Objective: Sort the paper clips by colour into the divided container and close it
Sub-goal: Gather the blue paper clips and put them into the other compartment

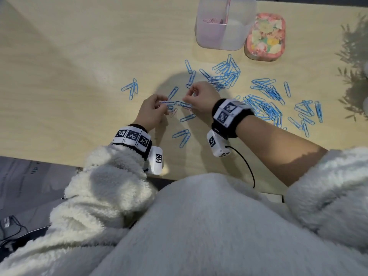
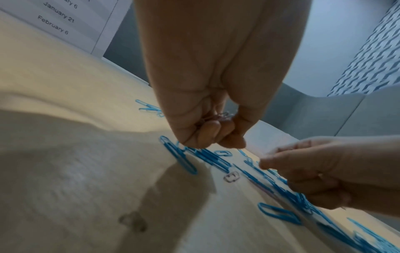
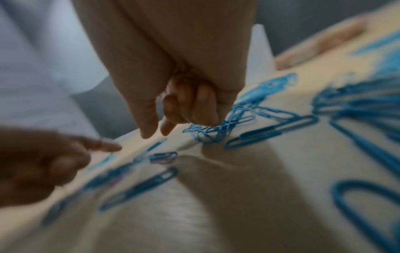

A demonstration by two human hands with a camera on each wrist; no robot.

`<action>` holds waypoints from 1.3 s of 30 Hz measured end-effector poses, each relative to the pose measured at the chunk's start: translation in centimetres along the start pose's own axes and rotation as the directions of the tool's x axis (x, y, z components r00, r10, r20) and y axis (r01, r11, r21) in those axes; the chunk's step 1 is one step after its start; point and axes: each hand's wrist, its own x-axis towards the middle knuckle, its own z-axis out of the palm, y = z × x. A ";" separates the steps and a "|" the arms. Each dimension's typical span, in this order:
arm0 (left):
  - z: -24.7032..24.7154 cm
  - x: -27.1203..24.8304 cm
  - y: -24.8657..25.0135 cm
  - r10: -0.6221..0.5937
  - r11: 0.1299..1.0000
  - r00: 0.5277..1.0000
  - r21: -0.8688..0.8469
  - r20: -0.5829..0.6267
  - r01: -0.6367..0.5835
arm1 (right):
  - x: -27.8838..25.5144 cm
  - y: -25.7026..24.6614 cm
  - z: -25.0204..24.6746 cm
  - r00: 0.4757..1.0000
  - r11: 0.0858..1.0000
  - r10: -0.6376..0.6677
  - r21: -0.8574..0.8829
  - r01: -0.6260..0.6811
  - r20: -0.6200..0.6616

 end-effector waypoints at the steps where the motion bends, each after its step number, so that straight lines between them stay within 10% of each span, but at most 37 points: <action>1: 0.1 0.1 0.1 -0.014 1.000 1.000 0.007 0.005 0.014 | 0.2 -0.1 0.3 0.999 0.990 -0.034 -0.135 0.034 0.002; 7: 0.8 0.6 0.1 -0.073 0.997 0.997 0.031 -0.017 0.073 | 1.3 -0.4 0.5 0.995 0.966 0.002 -0.258 0.024 0.101; 16: 2.1 0.1 -0.3 0.133 0.849 0.991 0.516 0.008 -0.118 | 0.6 -0.1 -0.1 0.999 0.932 -0.037 -0.360 0.044 0.026; 24: 2.0 -0.2 -0.2 0.079 0.858 0.992 0.500 0.096 -0.116 | 1.0 -0.2 -1.3 0.994 0.996 0.051 -0.062 -0.058 -0.100; 31: 1.0 1.0 2.0 0.075 0.906 0.996 0.414 0.039 -0.085 | -1.1 -0.4 1.4 0.997 0.918 -0.058 -0.390 0.070 0.041; 39: 0.9 6.0 10.1 0.264 0.835 0.951 0.456 0.159 -0.308 | -1.9 1.5 -1.8 0.986 0.922 -0.053 -0.371 0.109 0.160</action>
